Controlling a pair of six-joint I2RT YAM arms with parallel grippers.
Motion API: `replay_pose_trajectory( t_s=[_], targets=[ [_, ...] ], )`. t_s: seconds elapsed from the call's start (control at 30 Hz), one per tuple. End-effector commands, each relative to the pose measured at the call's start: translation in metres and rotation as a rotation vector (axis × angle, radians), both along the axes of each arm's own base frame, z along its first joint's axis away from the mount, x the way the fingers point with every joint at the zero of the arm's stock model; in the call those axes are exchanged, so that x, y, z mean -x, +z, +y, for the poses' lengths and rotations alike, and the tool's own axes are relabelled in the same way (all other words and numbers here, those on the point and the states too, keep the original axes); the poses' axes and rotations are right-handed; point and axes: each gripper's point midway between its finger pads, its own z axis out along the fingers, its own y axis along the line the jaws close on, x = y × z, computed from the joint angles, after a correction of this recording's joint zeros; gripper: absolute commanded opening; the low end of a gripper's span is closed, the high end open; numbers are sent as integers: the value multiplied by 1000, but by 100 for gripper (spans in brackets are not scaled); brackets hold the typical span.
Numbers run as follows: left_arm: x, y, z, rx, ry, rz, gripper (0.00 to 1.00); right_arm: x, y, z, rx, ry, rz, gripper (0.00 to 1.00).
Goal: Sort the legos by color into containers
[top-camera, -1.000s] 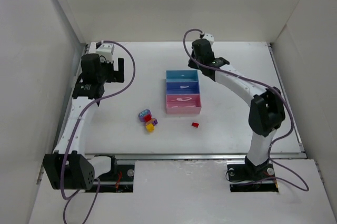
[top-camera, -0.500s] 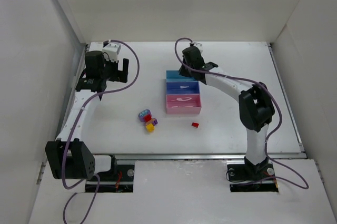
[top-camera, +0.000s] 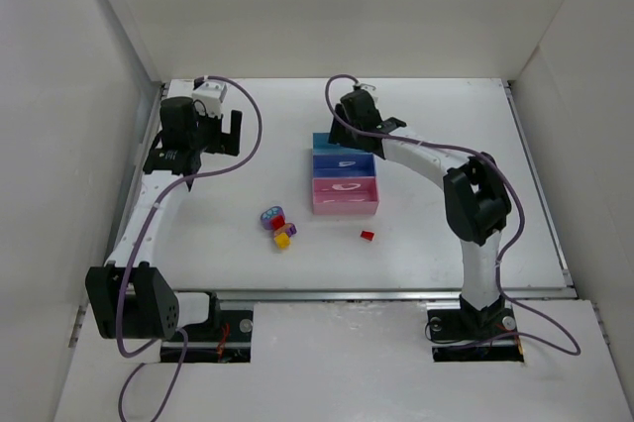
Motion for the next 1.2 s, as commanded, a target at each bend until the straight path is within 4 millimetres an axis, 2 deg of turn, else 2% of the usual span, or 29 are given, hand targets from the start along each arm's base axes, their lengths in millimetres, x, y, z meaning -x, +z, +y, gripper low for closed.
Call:
replay_pose_trajectory(
  t_s=[0.0,0.07,0.1,0.13,0.17,0.2,0.23,0.27,0.3,0.33,0.37,0.4,0.43,0.47,0.5,0.53,0.57,0.67,0.73,0.83,0.87,1.0,1.07,1.1,1.17],
  targets=[
    [1,17,0,7,6,-65,100,-3,52,12,-40,55,-100,62],
    [1,17,0,7,6,-65,100,4,83,13,2,132,-177,65],
    [2,20,0,8,6,-74,100,16,112,18,36,198,-248,68],
    [2,20,0,8,6,-74,100,19,103,15,51,201,-224,71],
    [2,20,0,8,6,-74,100,32,129,12,79,245,-281,74],
    [4,23,0,8,6,-83,100,43,136,10,83,287,-289,77],
    [4,23,0,8,6,-83,100,54,129,5,99,320,-275,85],
    [4,23,2,4,15,-83,100,68,145,-3,109,352,-302,87],
    [5,27,2,5,15,-93,100,83,133,-12,138,375,-248,94],
    [6,22,2,4,15,-82,100,95,125,-16,147,410,-214,99],
    [6,22,2,4,15,-82,100,114,103,-20,175,452,-151,99],
    [6,28,2,13,19,-103,100,137,96,-29,213,513,-110,99],
    [8,24,0,17,10,-93,100,162,85,-20,207,612,-71,99],
    [9,25,0,17,10,-102,100,186,62,-22,229,691,-10,99],
    [8,26,0,18,10,-111,100,206,55,-21,256,787,2,99],
    [10,25,-2,23,-1,-109,100,226,39,-24,286,843,62,99],
    [10,24,-2,23,-1,-114,100,241,28,-22,353,867,78,99],
    [13,25,-7,28,-19,-135,100,264,-21,-41,560,924,232,99],
    [17,33,-7,29,-19,-152,100,271,-43,-48,629,947,323,96],
    [26,33,-5,-4,-34,-161,100,273,-52,-53,670,953,335,93],
    [30,30,-8,-18,-68,-154,100,270,-50,-49,655,949,306,93],
    [61,0,-25,-224,-347,-106,100,269,-47,-53,650,929,278,93],
    [72,-17,-25,-292,-406,-75,100,266,-47,-52,659,922,275,93],
    [78,-22,-22,-347,-442,-72,100,266,-54,-57,696,927,301,93],
    [82,-27,-20,-388,-470,-71,100,262,-56,-56,718,929,307,93]
  ],
)
